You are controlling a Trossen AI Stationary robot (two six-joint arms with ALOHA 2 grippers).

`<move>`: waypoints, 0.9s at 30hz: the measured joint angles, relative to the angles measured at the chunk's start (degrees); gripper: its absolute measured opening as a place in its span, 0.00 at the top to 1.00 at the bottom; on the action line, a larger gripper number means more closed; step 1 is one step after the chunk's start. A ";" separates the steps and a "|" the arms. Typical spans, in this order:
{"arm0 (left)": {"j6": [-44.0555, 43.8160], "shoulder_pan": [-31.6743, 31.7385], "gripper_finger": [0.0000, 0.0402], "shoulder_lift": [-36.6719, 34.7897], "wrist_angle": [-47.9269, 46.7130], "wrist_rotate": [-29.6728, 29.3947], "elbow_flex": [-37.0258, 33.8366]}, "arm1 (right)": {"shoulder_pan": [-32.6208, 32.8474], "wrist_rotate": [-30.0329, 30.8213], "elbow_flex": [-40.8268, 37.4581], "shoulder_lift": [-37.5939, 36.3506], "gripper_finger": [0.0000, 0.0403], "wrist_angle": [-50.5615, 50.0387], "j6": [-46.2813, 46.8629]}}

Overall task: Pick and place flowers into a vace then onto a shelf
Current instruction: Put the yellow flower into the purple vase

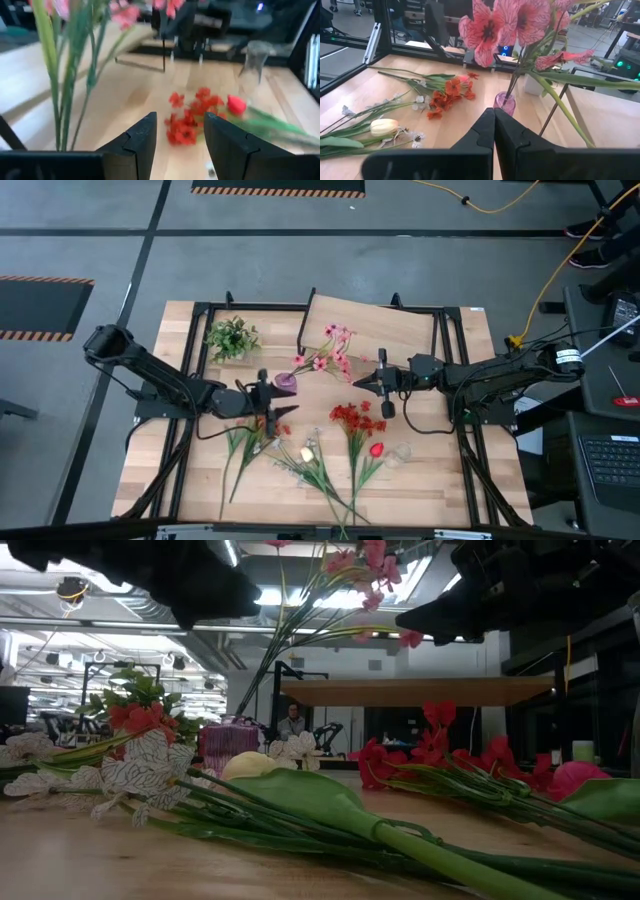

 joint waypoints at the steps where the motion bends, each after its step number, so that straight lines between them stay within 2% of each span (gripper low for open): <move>1: -0.95 -0.24 0.62 0.00 -2.99 -0.02 0.91 | 0.00 0.00 0.00 0.00 0.98 -0.10 1.04; 4: -3.21 -0.99 0.62 0.02 -7.89 -0.07 2.83 | 0.01 -0.04 0.21 0.00 0.98 -2.81 4.11; 7: -2.98 -1.84 0.65 0.02 -7.50 -1.83 3.12 | 0.87 -0.26 1.89 0.00 0.98 -8.80 5.75; 12: -0.77 -2.96 0.69 0.02 -6.38 -3.95 3.17 | 5.52 0.16 8.97 0.00 0.98 -22.75 5.78; 17: 2.60 -2.92 0.74 0.02 -6.36 -3.15 3.18 | 11.51 5.76 17.01 0.00 0.98 -34.04 9.20; 23: 4.17 -2.92 0.78 0.02 -6.36 -2.16 3.18 | 20.89 15.42 22.01 0.93 0.98 -36.08 14.78; 27: 4.15 -2.93 0.79 0.02 -6.49 -2.11 3.18 | 27.07 19.96 26.99 4.98 0.99 -40.13 19.03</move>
